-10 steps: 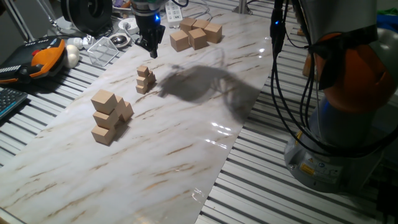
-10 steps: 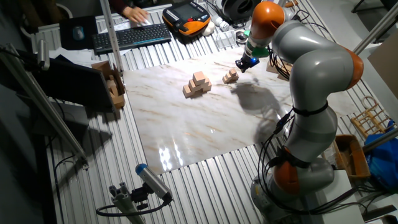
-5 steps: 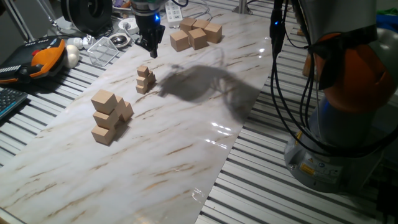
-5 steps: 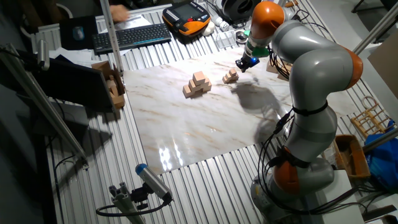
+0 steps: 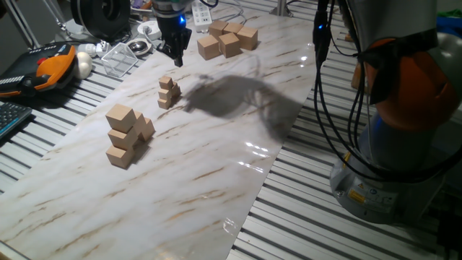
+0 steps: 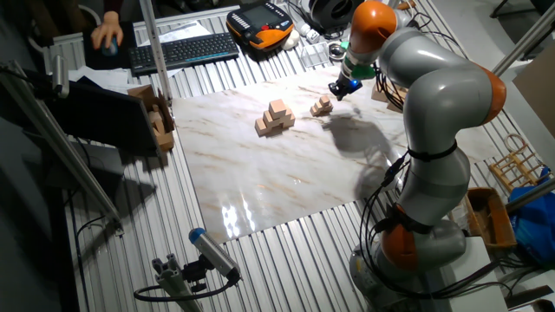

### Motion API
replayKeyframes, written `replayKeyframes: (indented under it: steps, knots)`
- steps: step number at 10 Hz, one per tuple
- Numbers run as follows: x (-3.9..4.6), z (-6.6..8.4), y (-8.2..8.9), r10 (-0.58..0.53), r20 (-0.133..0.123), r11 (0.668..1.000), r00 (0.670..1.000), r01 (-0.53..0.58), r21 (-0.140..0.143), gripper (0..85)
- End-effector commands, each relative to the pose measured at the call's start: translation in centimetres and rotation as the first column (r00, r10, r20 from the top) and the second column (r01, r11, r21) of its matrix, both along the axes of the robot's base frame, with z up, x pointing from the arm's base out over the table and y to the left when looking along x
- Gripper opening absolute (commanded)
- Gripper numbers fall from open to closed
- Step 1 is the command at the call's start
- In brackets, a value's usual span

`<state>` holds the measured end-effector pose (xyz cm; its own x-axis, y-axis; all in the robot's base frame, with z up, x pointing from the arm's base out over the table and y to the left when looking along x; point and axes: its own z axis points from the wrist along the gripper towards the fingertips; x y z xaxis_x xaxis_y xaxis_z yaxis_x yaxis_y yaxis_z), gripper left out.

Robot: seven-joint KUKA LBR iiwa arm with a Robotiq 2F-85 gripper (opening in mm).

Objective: Stack the blocks into a pyramid shape

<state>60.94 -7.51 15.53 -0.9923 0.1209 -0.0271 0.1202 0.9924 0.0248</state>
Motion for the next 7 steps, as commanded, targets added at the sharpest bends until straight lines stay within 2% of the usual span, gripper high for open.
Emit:
replayKeyframes:
  steps: [1,5,7]
  knots:
    - [0.00,0.01,0.06,-0.002,0.000,1.000,1.000,0.002,0.002,0.0]
    - [0.00,0.02,0.25,-0.006,0.003,1.000,1.000,0.006,0.003,0.0]
    - [0.02,0.03,0.22,-0.003,0.012,1.000,1.000,0.003,-0.001,0.0]
